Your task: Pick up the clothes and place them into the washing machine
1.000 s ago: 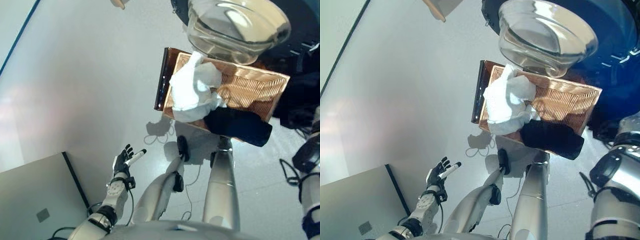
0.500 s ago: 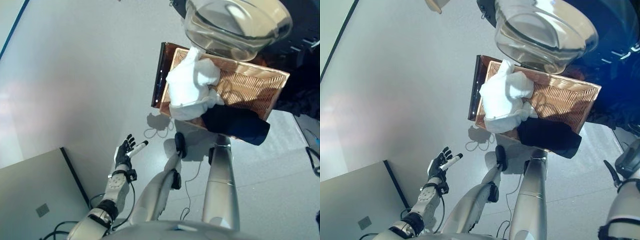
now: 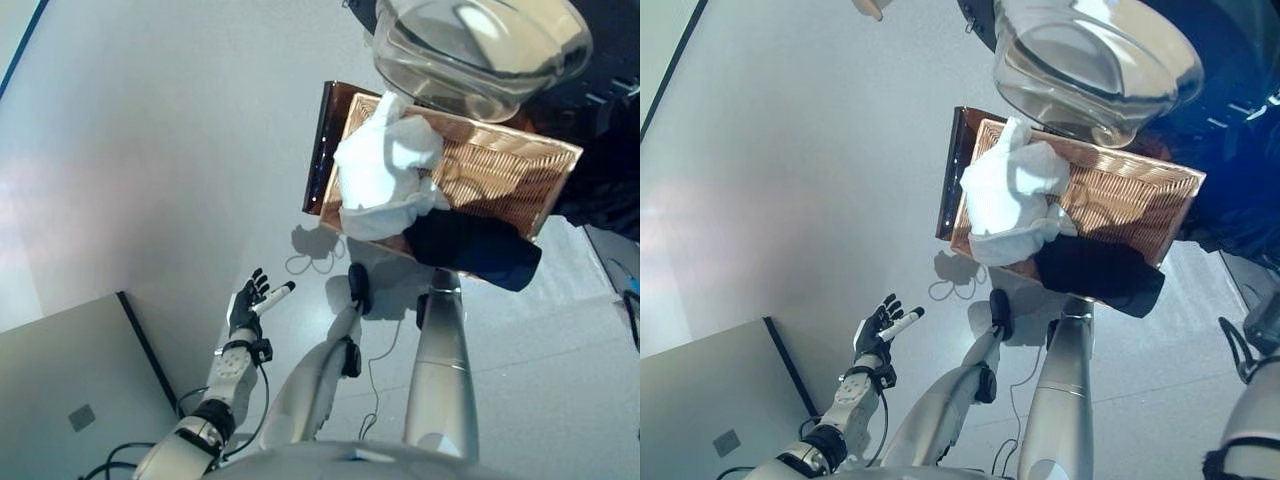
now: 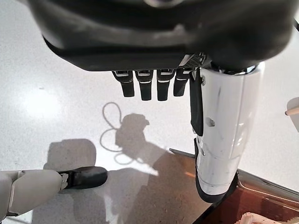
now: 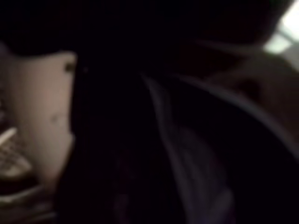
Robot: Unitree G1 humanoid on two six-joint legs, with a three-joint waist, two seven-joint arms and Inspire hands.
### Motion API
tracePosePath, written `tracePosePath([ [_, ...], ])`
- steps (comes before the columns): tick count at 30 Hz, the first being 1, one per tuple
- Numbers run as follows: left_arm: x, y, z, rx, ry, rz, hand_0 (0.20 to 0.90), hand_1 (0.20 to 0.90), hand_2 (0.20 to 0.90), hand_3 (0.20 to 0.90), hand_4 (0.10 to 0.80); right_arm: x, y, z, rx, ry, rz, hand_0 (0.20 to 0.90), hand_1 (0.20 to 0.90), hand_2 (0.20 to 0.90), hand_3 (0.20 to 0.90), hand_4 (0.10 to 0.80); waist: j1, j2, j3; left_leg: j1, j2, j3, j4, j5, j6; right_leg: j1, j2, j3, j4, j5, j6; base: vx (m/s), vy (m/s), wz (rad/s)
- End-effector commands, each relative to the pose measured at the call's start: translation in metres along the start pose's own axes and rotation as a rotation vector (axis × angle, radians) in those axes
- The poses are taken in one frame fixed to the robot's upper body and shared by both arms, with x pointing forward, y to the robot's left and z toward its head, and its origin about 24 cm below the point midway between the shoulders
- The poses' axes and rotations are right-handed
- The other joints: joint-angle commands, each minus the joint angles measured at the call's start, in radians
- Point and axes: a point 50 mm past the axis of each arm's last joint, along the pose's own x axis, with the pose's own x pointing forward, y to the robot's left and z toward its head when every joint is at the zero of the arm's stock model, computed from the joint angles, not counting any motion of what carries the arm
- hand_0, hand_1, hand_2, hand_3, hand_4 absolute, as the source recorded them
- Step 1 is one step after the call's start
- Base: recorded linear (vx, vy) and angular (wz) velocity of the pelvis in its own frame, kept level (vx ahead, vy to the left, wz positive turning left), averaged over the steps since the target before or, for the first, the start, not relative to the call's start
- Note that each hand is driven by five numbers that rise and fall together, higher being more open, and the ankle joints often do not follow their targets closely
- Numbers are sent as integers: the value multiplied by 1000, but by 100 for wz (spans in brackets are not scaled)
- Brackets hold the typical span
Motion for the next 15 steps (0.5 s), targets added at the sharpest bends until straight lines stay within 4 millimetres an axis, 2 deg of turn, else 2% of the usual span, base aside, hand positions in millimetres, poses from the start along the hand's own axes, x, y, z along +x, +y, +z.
tracePosePath([
  [1, -12, 48, -18, 70, 53, 145, 900, 900, 900, 900, 800, -5, 45, 107, -25, -427, 258, 900, 900, 900, 900, 800, -2, -31, -91, 52, 44, 16, -8, -23, -168, 150, 28, -28, -154, 47, 14, 0, 0, 0],
  [8, -13, 49, -19, 38, 55, 157, 900, 900, 900, 900, 800, -4, 42, 83, -127, -395, 299, 900, 900, 900, 900, 800, -2, -34, -77, 56, 42, 15, -8, -18, -164, 162, 27, -33, -156, 50, 14, -23, 12, 1],
  [10, -12, 51, -17, 32, 48, 167, 900, 900, 900, 900, 800, -2, 36, 63, -329, -411, 338, 900, 900, 900, 900, 800, -2, -41, -66, 57, 40, 14, -8, -15, -161, 165, 23, -35, -157, 59, 16, -55, 35, 1],
  [11, -12, 52, -16, 31, 39, 169, 900, 900, 900, 900, 800, 0, 32, 53, -489, -427, 359, 900, 900, 900, 900, 800, -1, -46, -61, 59, 39, 15, -8, -13, -160, 167, 22, -35, -157, 62, 16, -33, 21, -2],
  [12, -12, 52, -16, 31, 39, 169, 900, 900, 900, 900, 800, 0, 32, 53, -489, -427, 359, 900, 900, 900, 900, 800, -1, -46, -60, 59, 39, 15, -8, -13, -160, 167, 22, -35, -158, 62, 16, -77, 17, -3],
  [13, -9, 57, -7, 32, 7, 177, 900, 900, 900, 900, 800, 0, 26, 31, -836, -496, 437, 900, 900, 900, 900, 800, -1, -64, -45, 60, 39, 17, -8, -6, -156, 168, 21, -38, -157, 74, 16, -80, 0, -4],
  [15, -9, 61, -4, 27, -8, 177, 900, 900, 900, 900, 800, -2, 20, 12, -1034, -531, 493, 900, 900, 900, 900, 800, -9, -71, -28, 63, 38, 15, -8, -1, -151, 171, 20, -39, -155, 80, 15, -82, 10, -1],
])
